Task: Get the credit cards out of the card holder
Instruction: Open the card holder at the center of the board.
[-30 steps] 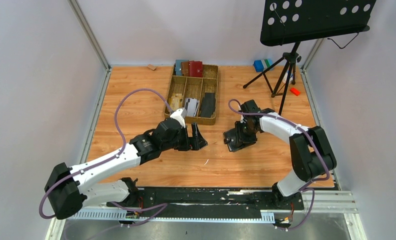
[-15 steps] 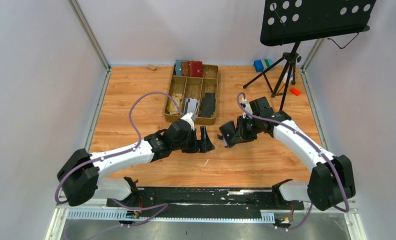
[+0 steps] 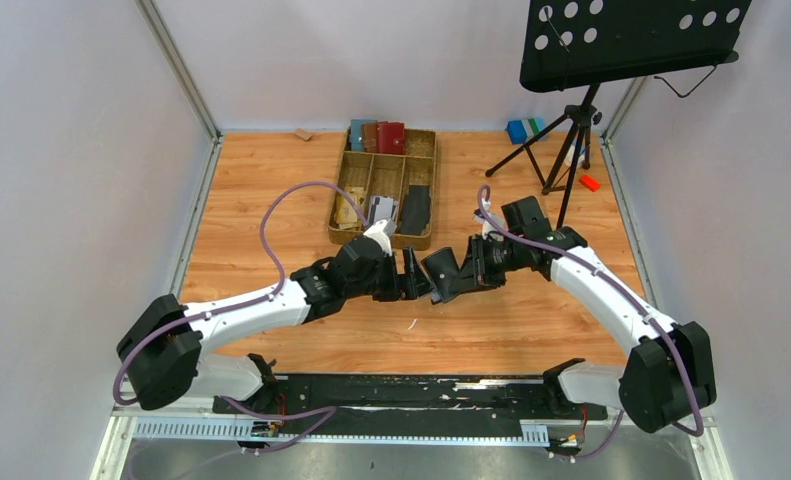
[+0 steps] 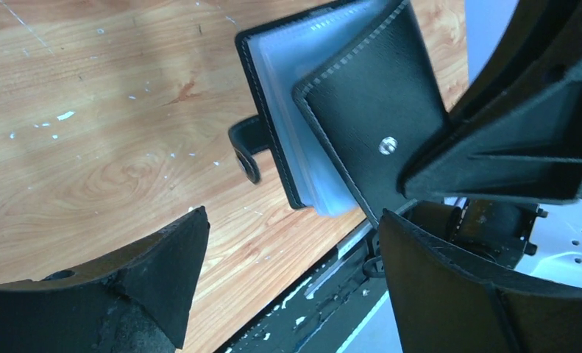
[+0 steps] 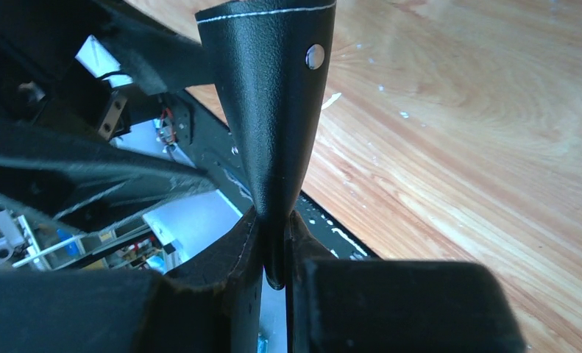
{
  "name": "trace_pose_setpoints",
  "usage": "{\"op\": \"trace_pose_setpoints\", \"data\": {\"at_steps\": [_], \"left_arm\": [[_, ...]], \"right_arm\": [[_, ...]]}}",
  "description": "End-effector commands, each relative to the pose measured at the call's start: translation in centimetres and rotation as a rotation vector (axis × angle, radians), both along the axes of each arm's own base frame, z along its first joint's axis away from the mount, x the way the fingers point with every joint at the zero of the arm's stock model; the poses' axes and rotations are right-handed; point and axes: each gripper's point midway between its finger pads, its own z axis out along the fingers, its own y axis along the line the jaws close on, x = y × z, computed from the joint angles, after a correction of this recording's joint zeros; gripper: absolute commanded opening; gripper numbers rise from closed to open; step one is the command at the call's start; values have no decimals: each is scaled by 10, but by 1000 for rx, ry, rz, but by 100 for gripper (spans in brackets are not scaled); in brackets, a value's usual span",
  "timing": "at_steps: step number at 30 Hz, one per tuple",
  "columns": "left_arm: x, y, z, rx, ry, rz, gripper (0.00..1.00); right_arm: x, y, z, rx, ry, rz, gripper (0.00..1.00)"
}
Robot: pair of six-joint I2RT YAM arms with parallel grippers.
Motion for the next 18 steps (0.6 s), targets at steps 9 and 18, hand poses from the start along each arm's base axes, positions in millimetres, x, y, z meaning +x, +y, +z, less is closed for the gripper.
{"op": "trace_pose_setpoints", "data": {"at_steps": [9, 18], "left_arm": [[11, 14, 13, -94, 0, 102, 70], [10, 10, 8, -73, 20, 80, 60]], "right_arm": [[-19, 13, 31, 163, -19, 42, 5], [-21, 17, 35, 204, -18, 68, 6]]}}
